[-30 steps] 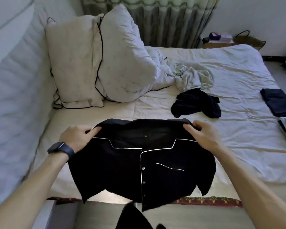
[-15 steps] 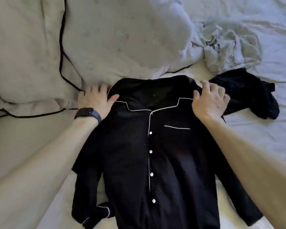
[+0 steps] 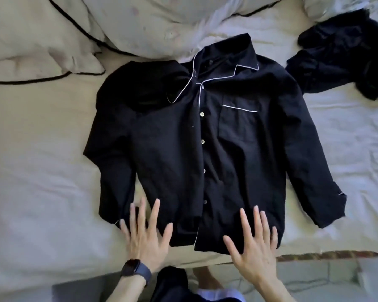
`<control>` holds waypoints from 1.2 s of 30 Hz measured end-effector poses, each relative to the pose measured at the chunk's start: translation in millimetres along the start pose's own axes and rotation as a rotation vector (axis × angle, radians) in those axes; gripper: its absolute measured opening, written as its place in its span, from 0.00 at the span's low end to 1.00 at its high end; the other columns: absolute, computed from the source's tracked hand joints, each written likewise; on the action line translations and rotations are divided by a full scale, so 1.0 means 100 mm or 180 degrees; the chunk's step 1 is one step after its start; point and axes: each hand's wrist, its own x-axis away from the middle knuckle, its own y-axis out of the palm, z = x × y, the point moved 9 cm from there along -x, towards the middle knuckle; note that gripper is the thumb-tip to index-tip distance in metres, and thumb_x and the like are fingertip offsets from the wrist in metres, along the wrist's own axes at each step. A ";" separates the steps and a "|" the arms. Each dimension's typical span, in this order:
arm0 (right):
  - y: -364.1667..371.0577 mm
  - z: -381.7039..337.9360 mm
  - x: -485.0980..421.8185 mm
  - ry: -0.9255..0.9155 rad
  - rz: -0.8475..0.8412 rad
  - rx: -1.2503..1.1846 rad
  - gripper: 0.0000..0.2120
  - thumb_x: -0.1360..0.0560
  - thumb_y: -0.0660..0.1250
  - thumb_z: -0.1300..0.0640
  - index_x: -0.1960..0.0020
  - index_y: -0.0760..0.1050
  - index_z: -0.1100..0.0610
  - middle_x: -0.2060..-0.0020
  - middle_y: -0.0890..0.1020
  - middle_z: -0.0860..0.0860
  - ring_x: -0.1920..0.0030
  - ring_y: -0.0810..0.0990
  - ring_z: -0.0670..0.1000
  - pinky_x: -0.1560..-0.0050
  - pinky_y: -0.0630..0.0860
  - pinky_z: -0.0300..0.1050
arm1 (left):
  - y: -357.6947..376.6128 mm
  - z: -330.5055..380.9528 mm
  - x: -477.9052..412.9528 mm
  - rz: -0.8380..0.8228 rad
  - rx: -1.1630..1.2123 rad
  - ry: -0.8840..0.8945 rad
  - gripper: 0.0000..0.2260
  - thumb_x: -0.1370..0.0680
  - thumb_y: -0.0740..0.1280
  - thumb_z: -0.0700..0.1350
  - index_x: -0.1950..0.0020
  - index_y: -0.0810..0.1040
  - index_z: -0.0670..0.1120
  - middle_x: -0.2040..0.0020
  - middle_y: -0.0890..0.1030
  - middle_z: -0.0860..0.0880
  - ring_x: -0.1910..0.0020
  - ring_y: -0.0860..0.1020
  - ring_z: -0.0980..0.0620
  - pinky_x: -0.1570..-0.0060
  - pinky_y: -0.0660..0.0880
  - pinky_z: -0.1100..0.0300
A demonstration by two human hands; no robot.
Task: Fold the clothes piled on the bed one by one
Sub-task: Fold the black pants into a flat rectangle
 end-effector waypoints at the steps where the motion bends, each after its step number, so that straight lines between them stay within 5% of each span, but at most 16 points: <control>1: 0.05 0.04 0.14 0.0013 -0.0105 0.0046 0.44 0.27 0.58 0.27 0.17 0.56 0.47 0.17 0.52 0.53 0.17 0.50 0.57 0.26 0.56 0.70 | 0.03 -0.11 0.11 -0.0099 -0.0020 -0.0259 0.36 0.22 0.45 0.71 0.19 0.56 0.53 0.18 0.53 0.46 0.19 0.52 0.41 0.31 0.52 0.24; 4: 0.16 0.21 0.35 0.0091 -0.0381 0.0336 0.51 0.31 0.69 0.28 0.17 0.54 0.47 0.17 0.52 0.57 0.18 0.49 0.60 0.27 0.56 0.73 | 0.09 -0.34 0.34 -0.0389 -0.0443 -0.0531 0.41 0.26 0.62 0.67 0.18 0.55 0.51 0.18 0.50 0.50 0.19 0.50 0.44 0.33 0.52 0.22; 7: 0.21 0.47 0.38 0.0540 -0.0510 0.0227 0.49 0.31 0.77 0.42 0.17 0.56 0.49 0.18 0.48 0.58 0.18 0.44 0.62 0.28 0.56 0.75 | 0.05 -0.37 0.37 -0.0367 -0.0848 -0.0348 0.44 0.34 0.77 0.61 0.22 0.67 0.48 0.19 0.58 0.47 0.20 0.54 0.40 0.31 0.49 0.24; 10: 0.10 0.71 0.28 0.0935 -0.0152 -0.0288 0.44 0.32 0.75 0.58 0.21 0.57 0.50 0.20 0.50 0.61 0.21 0.50 0.66 0.30 0.60 0.74 | 0.01 -0.15 0.25 -0.0104 -0.1232 -0.0047 0.45 0.36 0.70 0.72 0.30 0.76 0.41 0.20 0.60 0.44 0.20 0.52 0.42 0.29 0.38 0.32; 13: 0.00 0.89 0.16 0.0936 0.0143 -0.0919 0.43 0.32 0.71 0.62 0.22 0.56 0.47 0.21 0.54 0.61 0.25 0.61 0.69 0.32 0.68 0.67 | 0.09 0.17 0.17 0.0057 -0.1315 0.0075 0.49 0.37 0.65 0.78 0.35 0.78 0.37 0.22 0.65 0.45 0.21 0.56 0.44 0.27 0.36 0.36; 18: -0.16 1.08 0.07 0.0573 0.0538 -0.1854 0.38 0.25 0.67 0.61 0.22 0.56 0.40 0.26 0.66 0.51 0.30 0.71 0.58 0.34 0.73 0.57 | -0.01 0.46 0.20 0.0981 0.0447 -0.0348 0.21 0.30 0.76 0.53 0.41 0.79 0.46 0.32 0.72 0.42 0.33 0.70 0.37 0.36 0.67 0.42; 23: -0.28 1.25 0.09 0.0784 0.0734 -0.2384 0.27 0.19 0.64 0.51 0.25 0.58 0.39 0.36 0.77 0.49 0.47 0.80 0.48 0.49 0.74 0.45 | 0.03 0.57 0.35 0.0842 0.2223 -0.0860 0.04 0.18 0.65 0.47 0.45 0.73 0.48 0.56 0.79 0.55 0.52 0.78 0.45 0.56 0.69 0.59; 26: -0.20 1.29 0.08 0.0797 0.0258 -0.2285 0.37 0.24 0.70 0.56 0.22 0.54 0.41 0.34 0.75 0.54 0.39 0.78 0.55 0.39 0.76 0.55 | 0.07 0.45 0.49 0.0977 0.3088 -0.1691 0.05 0.17 0.63 0.43 0.43 0.68 0.49 0.51 0.79 0.49 0.50 0.80 0.42 0.51 0.76 0.51; 29: -0.19 1.23 -0.01 0.0601 -0.0151 -0.2139 0.42 0.29 0.73 0.61 0.22 0.58 0.41 0.33 0.74 0.56 0.36 0.76 0.59 0.37 0.76 0.60 | 0.12 0.46 0.51 0.0779 0.3216 -0.1735 0.14 0.20 0.64 0.36 0.39 0.66 0.51 0.47 0.78 0.47 0.47 0.80 0.41 0.47 0.78 0.51; 31: -0.22 1.24 -0.07 0.0560 -0.0111 -0.2042 0.34 0.27 0.71 0.61 0.25 0.65 0.44 0.36 0.76 0.57 0.37 0.76 0.59 0.37 0.76 0.58 | 0.15 0.54 0.49 0.0559 0.2959 -0.1400 0.26 0.26 0.71 0.34 0.34 0.64 0.51 0.43 0.75 0.53 0.43 0.77 0.47 0.47 0.74 0.61; 33: -0.28 1.28 -0.08 0.0557 0.0085 -0.2010 0.20 0.24 0.66 0.59 0.34 0.72 0.46 0.43 0.79 0.56 0.43 0.78 0.59 0.43 0.76 0.55 | 0.25 0.59 0.48 0.0273 0.2916 -0.1237 0.40 0.31 0.79 0.38 0.26 0.60 0.50 0.37 0.71 0.55 0.40 0.73 0.53 0.41 0.70 0.61; 34: -0.32 1.28 -0.07 0.0532 0.0184 -0.2025 0.12 0.22 0.63 0.58 0.40 0.74 0.45 0.47 0.80 0.55 0.47 0.78 0.58 0.48 0.76 0.54 | 0.28 0.58 0.47 0.0183 0.2868 -0.1284 0.41 0.31 0.80 0.42 0.25 0.60 0.50 0.37 0.70 0.55 0.41 0.72 0.53 0.41 0.69 0.59; 36: -0.37 1.29 -0.03 0.0482 0.0334 -0.2106 0.07 0.19 0.60 0.55 0.49 0.72 0.43 0.56 0.81 0.49 0.54 0.79 0.54 0.58 0.74 0.50 | 0.28 0.49 0.43 0.0206 0.2634 -0.1470 0.28 0.27 0.76 0.49 0.32 0.67 0.51 0.44 0.75 0.55 0.43 0.76 0.49 0.49 0.70 0.58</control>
